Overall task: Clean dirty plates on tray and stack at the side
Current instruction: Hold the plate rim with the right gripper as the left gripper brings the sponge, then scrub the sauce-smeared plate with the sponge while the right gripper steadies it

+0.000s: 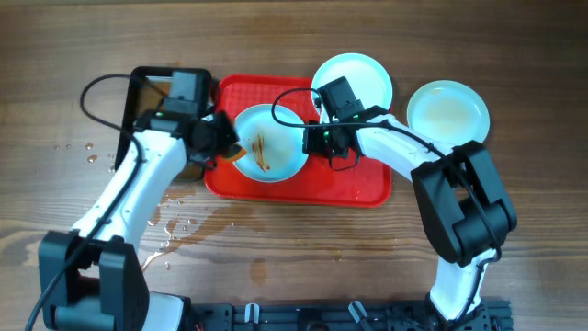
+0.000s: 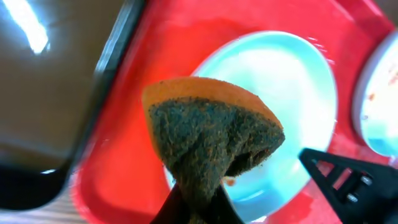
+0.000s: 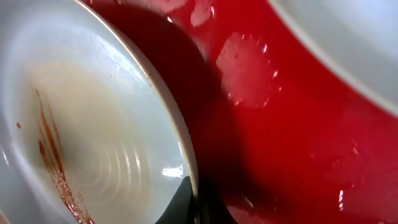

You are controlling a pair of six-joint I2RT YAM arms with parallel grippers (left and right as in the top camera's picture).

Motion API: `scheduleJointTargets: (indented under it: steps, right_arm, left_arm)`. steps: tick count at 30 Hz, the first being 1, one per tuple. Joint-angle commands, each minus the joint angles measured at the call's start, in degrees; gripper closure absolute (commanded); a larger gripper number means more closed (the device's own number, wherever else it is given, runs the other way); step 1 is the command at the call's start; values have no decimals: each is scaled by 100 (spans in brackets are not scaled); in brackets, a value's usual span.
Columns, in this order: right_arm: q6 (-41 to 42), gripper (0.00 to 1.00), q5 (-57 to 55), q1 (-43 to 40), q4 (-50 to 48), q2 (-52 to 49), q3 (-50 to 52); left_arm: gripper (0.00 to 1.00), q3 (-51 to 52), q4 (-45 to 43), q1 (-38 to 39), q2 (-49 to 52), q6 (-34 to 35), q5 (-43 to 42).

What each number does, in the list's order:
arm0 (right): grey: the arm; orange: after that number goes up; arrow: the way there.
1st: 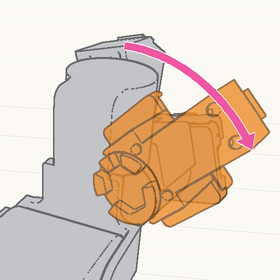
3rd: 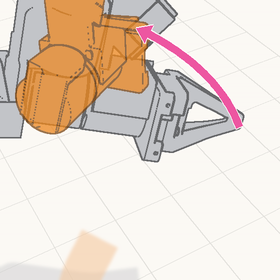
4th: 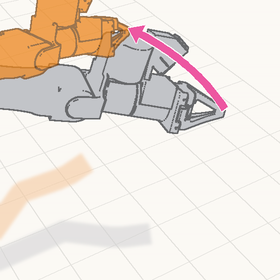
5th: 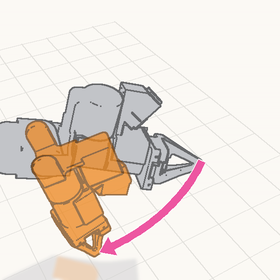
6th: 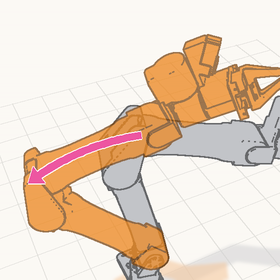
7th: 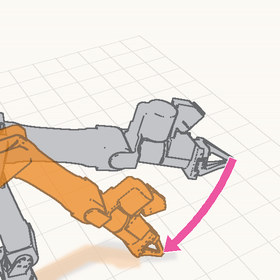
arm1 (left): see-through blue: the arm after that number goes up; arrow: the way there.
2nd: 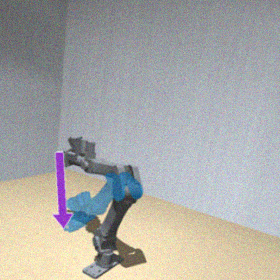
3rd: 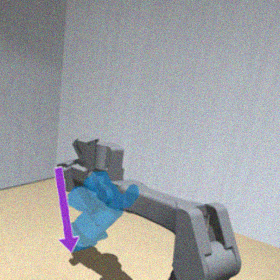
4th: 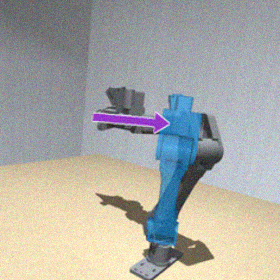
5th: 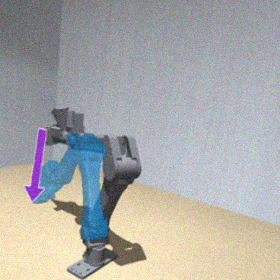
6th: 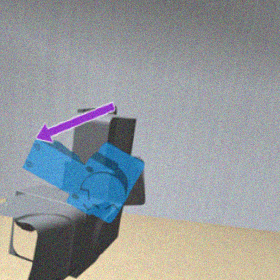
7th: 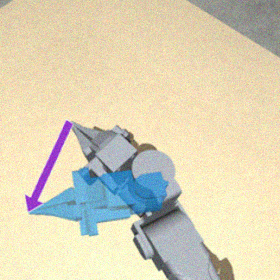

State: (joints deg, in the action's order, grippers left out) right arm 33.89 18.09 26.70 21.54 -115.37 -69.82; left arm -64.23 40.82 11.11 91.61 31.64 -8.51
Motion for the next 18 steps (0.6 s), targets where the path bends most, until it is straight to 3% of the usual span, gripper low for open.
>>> scheduleJointTargets:
  steps: [1, 15, 18]
  right_arm:
    - [175, 96, -435, -28, 26, -155, 127]
    - [208, 96, -988, -24, 726, 269, -4]
    - [205, 88, -1012, -24, 750, 348, -4]
  left_arm:
    - [96, 15, -234, 310, 33, 74, -85]
    - [96, 17, -680, 706, 179, 210, -85]
    - [96, 17, -828, 798, 420, 352, -87]
